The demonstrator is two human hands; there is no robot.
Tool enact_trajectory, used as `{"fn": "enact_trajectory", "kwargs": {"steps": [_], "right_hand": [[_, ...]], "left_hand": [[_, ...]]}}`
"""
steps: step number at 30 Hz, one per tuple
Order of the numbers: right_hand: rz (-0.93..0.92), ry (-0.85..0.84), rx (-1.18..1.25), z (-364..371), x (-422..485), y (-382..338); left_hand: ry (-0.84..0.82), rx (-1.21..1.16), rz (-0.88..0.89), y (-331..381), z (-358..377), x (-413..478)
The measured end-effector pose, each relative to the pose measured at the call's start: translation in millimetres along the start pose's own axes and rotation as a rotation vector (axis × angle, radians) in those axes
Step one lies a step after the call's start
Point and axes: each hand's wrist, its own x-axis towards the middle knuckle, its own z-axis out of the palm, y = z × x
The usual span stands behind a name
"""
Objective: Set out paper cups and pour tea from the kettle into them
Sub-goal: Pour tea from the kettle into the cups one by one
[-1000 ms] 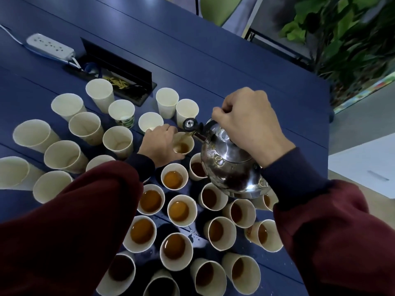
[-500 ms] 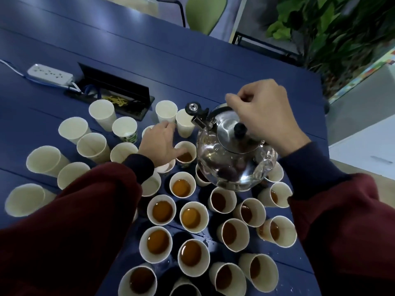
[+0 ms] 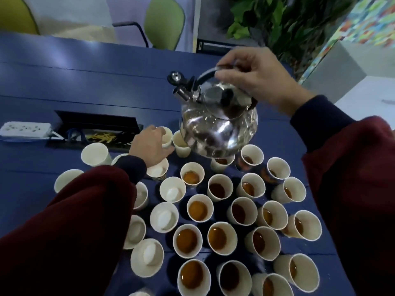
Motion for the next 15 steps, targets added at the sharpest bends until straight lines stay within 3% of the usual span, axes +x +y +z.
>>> {"fn": "enact_trajectory", "kwargs": {"steps": [7, 15], "right_hand": [[0.035, 0.233, 0.071, 16, 33, 13], [0.018, 0.182, -0.191, 25, 41, 32]], "left_hand": [[-0.122, 0.024, -0.006, 6, 13, 18], [-0.047, 0.124, 0.035, 22, 38, 38]]}}
